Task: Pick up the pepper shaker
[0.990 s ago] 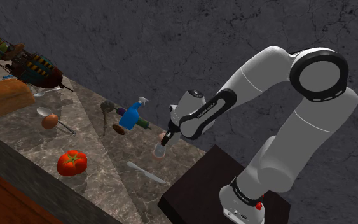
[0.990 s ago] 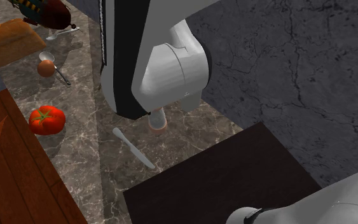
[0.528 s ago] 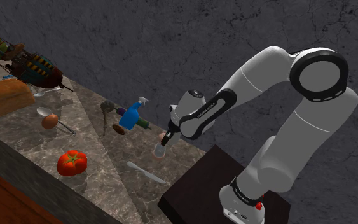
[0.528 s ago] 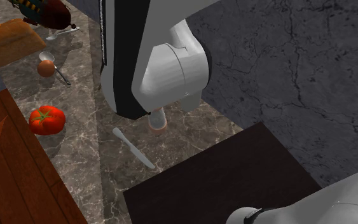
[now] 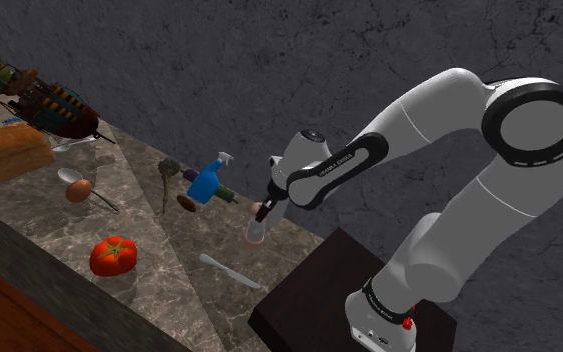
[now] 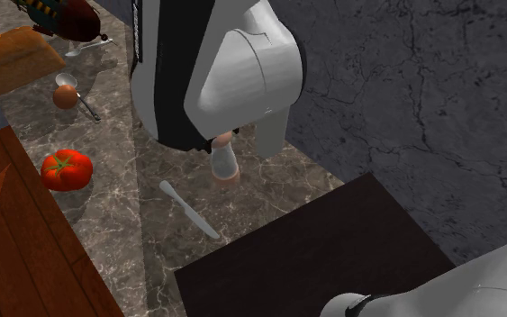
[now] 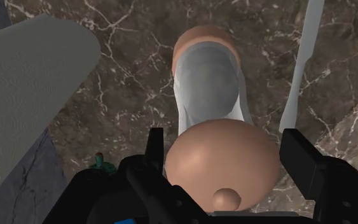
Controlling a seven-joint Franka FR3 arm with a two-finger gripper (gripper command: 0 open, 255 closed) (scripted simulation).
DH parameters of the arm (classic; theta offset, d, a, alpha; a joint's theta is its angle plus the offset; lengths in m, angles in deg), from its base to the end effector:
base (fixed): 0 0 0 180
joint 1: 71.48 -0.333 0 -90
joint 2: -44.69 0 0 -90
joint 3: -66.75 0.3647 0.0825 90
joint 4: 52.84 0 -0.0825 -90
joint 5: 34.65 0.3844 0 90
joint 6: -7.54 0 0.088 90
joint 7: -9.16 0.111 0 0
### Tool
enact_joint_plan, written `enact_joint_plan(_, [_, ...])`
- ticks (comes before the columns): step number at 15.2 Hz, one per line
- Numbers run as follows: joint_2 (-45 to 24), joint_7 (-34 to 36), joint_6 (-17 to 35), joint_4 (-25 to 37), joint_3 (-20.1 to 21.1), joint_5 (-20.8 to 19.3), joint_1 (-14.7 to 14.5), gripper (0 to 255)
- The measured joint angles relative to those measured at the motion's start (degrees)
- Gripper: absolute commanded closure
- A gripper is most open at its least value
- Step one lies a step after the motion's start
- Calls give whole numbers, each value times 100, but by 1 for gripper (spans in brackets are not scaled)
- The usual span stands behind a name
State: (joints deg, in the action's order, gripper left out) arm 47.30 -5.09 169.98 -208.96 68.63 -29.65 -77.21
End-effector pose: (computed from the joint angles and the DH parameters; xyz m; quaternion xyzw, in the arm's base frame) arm 0.4120 0.0505 0.2978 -0.9856 -0.1492 -0.0786 0.0111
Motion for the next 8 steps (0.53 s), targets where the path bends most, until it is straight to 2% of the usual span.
enact_joint_plan(8, [713, 77, -758, 46, 0, -84, 25, 255])
